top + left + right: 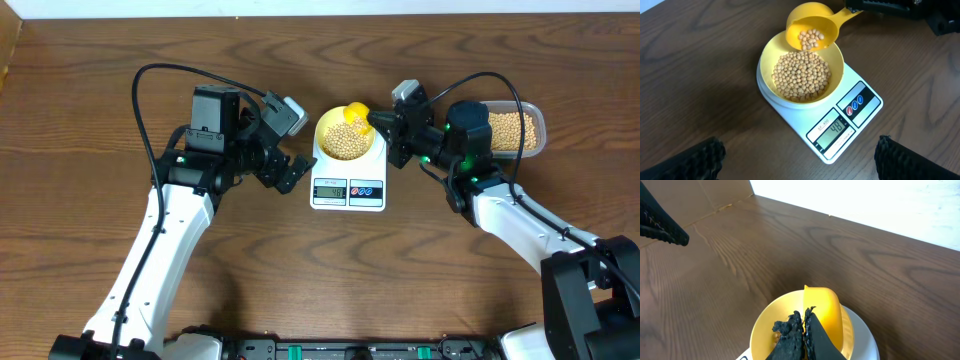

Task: Scoop item into bowl and weigh 50g on scale
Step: 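Keep tipping the scoop over the bowl to empty remaining beans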

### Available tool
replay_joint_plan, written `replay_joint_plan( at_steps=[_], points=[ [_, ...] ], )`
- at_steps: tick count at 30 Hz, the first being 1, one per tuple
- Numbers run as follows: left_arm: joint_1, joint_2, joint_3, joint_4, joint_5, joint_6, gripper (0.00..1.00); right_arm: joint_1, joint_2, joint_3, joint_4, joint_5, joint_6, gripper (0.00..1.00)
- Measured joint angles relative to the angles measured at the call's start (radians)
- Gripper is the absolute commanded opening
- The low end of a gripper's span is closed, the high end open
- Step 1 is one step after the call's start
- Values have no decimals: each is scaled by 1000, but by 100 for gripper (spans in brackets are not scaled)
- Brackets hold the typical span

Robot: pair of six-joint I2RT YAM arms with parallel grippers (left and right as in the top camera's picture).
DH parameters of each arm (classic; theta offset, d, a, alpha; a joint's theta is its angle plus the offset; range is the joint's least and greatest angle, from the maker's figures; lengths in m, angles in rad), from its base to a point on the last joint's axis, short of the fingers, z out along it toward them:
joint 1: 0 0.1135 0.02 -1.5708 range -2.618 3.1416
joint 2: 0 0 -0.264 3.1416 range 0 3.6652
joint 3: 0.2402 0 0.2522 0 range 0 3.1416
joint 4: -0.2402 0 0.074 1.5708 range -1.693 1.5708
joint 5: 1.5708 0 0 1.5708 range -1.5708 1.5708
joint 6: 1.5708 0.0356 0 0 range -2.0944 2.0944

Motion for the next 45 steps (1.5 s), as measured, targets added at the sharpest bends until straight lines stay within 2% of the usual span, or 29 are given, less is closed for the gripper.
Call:
replay_joint_plan(
  at_steps=[45],
  points=[
    [0,0,0,0,0,0,97,1,0,0,-15,-2,-55,1]
  ],
)
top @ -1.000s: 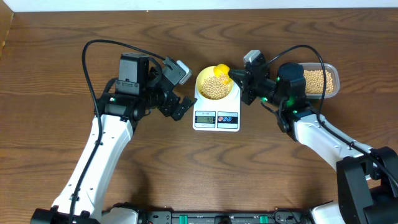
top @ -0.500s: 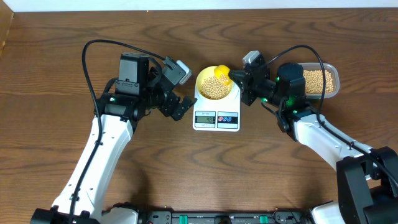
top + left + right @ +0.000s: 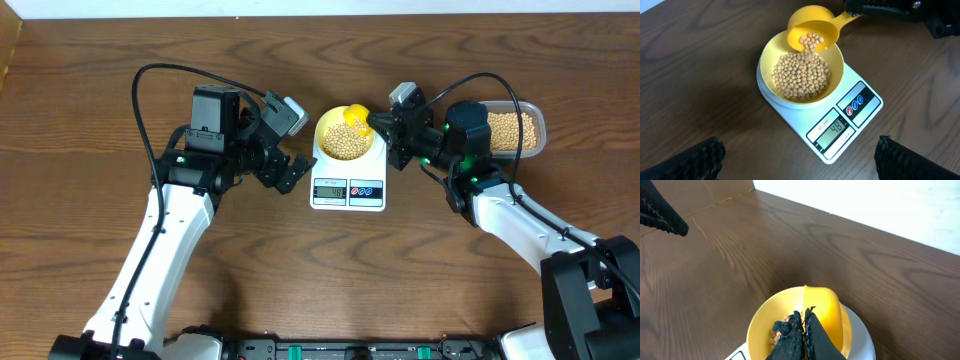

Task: Scoop item into bowl and weigh 50g on scale
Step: 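Keep tipping the scoop over the bowl to empty remaining beans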

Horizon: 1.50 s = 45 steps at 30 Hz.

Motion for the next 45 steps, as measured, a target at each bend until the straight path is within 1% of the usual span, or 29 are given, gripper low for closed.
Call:
replay_joint_plan(
  at_steps=[28,45],
  points=[
    [0,0,0,0,0,0,98,10,0,0,2,8,-3,1],
    [0,0,0,0,0,0,98,10,0,0,2,11,35,1]
  ],
)
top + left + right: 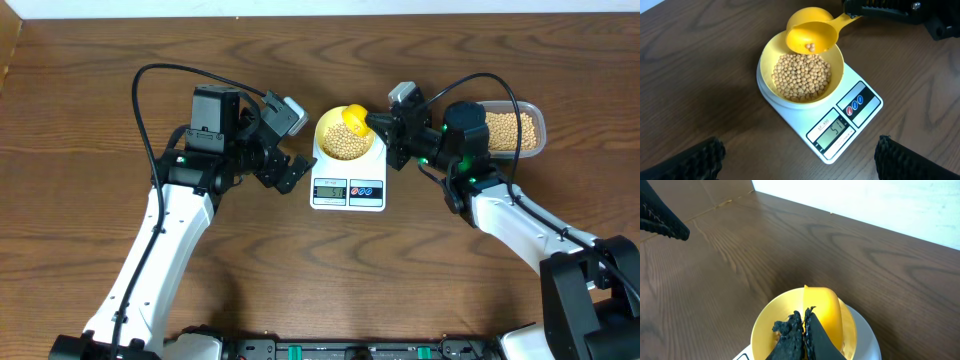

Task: Scoop item into bowl and weigh 50g on scale
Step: 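Keep tipping the scoop over the bowl to empty remaining beans, then raise the empty scoop right away from the bowl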

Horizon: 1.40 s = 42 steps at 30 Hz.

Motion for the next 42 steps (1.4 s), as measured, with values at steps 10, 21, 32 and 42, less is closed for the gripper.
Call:
replay_joint_plan(
  at_steps=[10,21,32,42],
  points=[
    [0,0,0,0,0,0,98,0,0,0,15,45,90,1],
    [0,0,0,0,0,0,98,-45,0,0,142,65,344,1],
    [0,0,0,0,0,0,98,-116,0,0,175,64,428,1],
    [0,0,0,0,0,0,98,-190,0,0,141,64,435,1]
  ],
)
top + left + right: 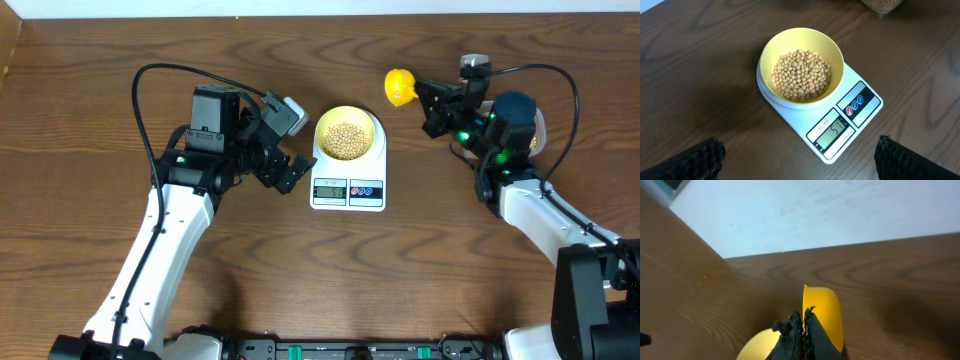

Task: Scoop item into bowl and weigh 50g on scale
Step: 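Raise the empty scoop right away from the bowl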

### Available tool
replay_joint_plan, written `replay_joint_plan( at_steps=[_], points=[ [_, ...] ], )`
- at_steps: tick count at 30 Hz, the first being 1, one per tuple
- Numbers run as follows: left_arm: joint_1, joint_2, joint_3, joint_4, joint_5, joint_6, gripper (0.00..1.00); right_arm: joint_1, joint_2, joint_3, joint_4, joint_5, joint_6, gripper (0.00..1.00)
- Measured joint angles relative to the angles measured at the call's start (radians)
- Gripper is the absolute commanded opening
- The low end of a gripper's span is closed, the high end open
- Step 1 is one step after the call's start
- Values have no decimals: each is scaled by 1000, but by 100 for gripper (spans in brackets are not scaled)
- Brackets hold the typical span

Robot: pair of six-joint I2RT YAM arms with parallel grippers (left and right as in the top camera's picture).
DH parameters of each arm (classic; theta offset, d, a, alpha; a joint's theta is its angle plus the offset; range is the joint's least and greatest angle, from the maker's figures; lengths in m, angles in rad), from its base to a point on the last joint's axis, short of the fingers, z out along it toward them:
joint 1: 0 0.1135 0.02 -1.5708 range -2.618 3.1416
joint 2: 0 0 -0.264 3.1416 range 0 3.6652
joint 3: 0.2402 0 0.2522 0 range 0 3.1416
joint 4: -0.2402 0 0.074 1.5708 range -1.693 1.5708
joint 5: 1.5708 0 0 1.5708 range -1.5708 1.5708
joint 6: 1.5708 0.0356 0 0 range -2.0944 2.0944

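Observation:
A yellow bowl (pixel 348 135) (pixel 801 64) filled with soybeans stands on the white scale (pixel 348 180) (pixel 847 117), whose display reads about 51. My right gripper (pixel 428 92) (pixel 804 317) is shut on the handle of a yellow scoop (pixel 399 87) (pixel 822 315), held raised to the right of the bowl and behind it. The scoop's inside is hidden. Left of the scale, my left gripper (pixel 283 160) (pixel 800 155) is open and holds nothing.
A clear container of soybeans (pixel 540 130) sits at the far right, mostly hidden behind the right arm. A white wall (pixel 815 215) borders the table's far edge. Cables loop over both arms.
My right gripper has moved the scoop from over the bowl's far rim up and to the right, clear of the scale. The bowl, scale and left arm have not moved.
The scoop was tilted over the bowl with a pile of beans and the scale read about 48. Then fewer beans lay in it. Then nearly none remained and the display read about 51. Now the scoop is away from the bowl.

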Motion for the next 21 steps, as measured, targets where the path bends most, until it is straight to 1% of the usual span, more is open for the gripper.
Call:
replay_joint_plan(
  at_steps=[8,21],
  points=[
    [0,0,0,0,0,0,98,-56,0,0,-115,0,4,1],
    [0,0,0,0,0,0,98,-78,0,0,-77,-7,18,1]
  ],
)
